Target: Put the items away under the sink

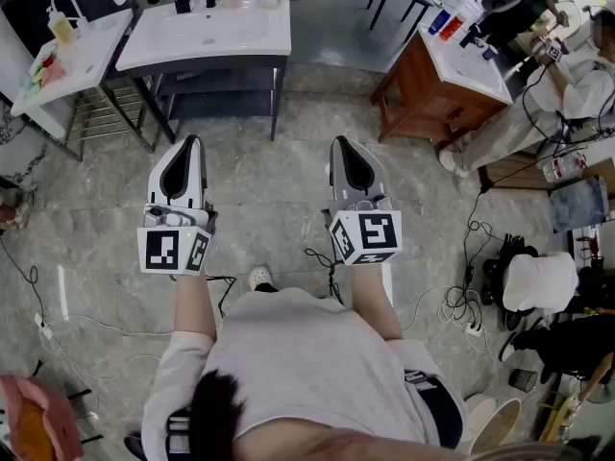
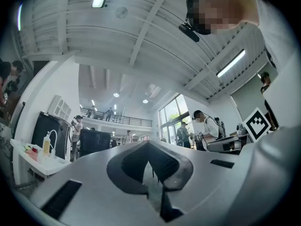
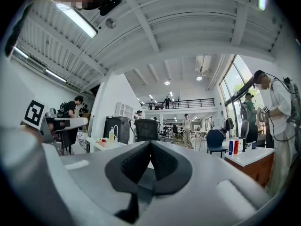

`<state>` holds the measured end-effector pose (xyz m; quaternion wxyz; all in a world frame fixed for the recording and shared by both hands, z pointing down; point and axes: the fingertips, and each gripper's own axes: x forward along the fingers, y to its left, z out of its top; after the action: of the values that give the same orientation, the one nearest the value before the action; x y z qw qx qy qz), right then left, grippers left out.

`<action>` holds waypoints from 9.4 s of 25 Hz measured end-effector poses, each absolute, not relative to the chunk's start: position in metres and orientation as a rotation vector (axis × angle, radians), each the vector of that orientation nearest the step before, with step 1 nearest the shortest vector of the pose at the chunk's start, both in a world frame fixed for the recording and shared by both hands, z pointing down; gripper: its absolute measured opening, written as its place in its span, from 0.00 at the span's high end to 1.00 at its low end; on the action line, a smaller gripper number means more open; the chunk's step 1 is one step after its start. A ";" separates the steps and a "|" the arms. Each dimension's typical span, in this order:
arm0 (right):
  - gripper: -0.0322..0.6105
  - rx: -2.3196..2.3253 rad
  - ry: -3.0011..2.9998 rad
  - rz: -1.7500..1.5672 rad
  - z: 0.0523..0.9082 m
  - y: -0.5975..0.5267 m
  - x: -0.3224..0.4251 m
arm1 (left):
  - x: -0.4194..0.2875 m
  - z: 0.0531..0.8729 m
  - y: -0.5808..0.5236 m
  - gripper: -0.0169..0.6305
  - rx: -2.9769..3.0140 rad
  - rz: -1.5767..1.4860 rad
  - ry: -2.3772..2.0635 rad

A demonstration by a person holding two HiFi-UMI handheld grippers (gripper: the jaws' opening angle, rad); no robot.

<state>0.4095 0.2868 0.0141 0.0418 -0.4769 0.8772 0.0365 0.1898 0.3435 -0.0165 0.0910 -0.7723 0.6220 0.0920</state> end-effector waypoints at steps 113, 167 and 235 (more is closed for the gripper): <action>0.93 -1.804 2.599 -0.122 0.055 -0.325 0.144 | -0.076 -0.012 -0.295 0.96 -2.594 0.284 1.545; 0.86 -1.970 2.873 -1.330 0.334 -0.569 0.177 | -0.100 0.067 -0.385 0.96 -2.480 0.071 1.970; 0.92 -1.924 2.531 -1.329 0.252 -0.306 0.213 | -0.062 0.044 -0.240 0.96 -2.679 0.235 1.583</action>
<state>0.2126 -0.3055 0.2523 -0.1515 -0.5519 0.7260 -0.3813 -0.0617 -0.2399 0.0441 0.0102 -0.8584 0.5073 0.0753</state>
